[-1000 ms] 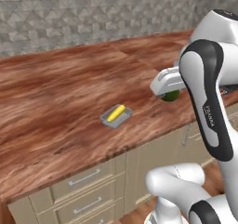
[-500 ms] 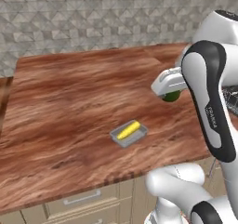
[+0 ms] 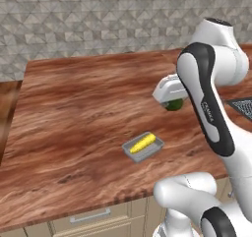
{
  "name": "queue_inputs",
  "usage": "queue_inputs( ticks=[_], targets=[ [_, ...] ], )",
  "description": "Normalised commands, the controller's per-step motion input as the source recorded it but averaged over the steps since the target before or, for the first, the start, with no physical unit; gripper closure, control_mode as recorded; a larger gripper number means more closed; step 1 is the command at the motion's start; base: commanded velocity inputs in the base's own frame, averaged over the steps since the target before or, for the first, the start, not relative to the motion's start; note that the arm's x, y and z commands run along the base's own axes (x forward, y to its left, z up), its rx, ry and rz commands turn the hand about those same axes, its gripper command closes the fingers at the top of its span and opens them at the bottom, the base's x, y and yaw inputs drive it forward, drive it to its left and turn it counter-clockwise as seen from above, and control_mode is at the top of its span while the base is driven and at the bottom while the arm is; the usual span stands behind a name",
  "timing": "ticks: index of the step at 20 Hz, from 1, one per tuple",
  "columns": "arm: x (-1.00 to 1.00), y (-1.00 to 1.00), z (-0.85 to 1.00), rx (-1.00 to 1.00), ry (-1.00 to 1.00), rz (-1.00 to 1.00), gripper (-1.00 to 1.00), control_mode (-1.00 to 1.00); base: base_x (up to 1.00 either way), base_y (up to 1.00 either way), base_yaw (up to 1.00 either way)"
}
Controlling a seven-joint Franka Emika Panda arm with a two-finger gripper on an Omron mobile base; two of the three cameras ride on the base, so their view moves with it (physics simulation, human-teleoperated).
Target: Take the corn and lime out of the freezer and place them in the tupperware container on the counter. Then put the tupperware containing the vegetables back in the freezer.
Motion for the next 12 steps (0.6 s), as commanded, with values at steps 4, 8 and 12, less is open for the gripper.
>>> queue_inputs(
  ticks=[4,8,12],
  targets=[
    [0.92,-0.01,-1.0,-0.04,0.23,-0.02,1.0,-1.0,0.0,0.0,0.0],
    [0.65,0.0,-1.0,-0.06,0.08,-0.04,1.0,-1.0,0.0,0.0,0.0],
    [0.42,0.0,-1.0,-0.03,0.0,-0.01,1.0,-1.0,0.0,0.0,0.0]
  ],
)
